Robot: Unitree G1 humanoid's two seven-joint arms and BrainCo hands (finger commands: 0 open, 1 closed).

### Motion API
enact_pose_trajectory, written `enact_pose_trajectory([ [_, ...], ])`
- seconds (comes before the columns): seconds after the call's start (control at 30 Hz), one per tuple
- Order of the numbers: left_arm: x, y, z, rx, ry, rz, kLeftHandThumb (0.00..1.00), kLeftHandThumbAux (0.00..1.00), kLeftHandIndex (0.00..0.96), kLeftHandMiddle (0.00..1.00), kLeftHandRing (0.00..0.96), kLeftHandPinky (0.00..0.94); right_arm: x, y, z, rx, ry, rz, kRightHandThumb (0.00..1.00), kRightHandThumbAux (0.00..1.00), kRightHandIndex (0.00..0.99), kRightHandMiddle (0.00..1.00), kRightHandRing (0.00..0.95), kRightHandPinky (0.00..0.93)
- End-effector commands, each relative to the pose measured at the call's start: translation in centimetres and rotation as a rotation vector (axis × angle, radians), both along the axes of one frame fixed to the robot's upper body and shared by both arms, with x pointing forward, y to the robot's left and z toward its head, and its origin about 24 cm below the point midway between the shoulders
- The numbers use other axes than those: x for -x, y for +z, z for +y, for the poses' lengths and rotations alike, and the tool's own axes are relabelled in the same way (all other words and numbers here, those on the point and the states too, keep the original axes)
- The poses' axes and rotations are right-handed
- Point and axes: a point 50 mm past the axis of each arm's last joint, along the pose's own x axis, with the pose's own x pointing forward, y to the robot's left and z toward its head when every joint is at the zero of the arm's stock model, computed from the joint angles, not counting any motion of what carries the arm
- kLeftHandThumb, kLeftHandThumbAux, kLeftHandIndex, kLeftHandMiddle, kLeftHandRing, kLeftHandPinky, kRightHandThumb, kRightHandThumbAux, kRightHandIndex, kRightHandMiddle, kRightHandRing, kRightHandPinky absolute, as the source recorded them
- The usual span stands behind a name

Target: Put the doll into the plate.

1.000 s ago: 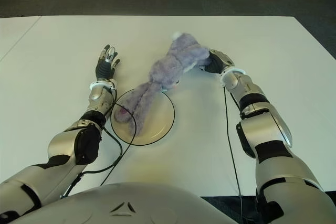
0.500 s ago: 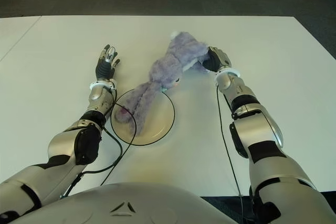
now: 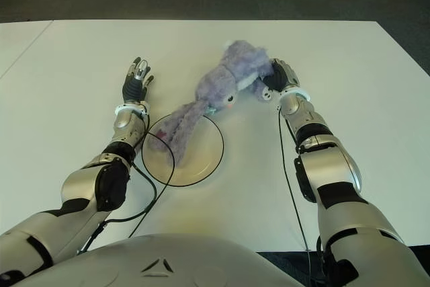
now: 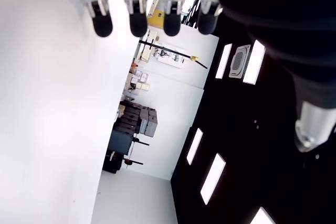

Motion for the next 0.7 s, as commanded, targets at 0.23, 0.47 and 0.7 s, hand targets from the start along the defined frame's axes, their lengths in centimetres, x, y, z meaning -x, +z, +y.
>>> enact_pose_trajectory([
  [0.23,8.5,-9.4,-1.0,0.123,-0.005,0.449,0.000,0.536,0.000,0.052,0.065,0.079,-0.3,1.5,-1.6,-0.169,-0.065,-0.022,0.721,0.712,0.439,0.823,0.825,0.831],
  [0.47,8.5,-9.4,-0.9,0.127,-0.009,0.446,0.000,0.525,0.000,0.058,0.066,0.063,-1.5,7.2,-0.5,-0.345,0.025,-0.267,0.712,0.712,0.439,0.818,0.827,0.833],
  [0.7,8.5,-9.5,-0.8,0.125,-0.009,0.450,0.000,0.517,0.000,0.058,0.065,0.064,-1.2,9.3,-0.1,-0.436,0.079,-0.392,0.710,0.711,0.440,0.823,0.837,0.844],
])
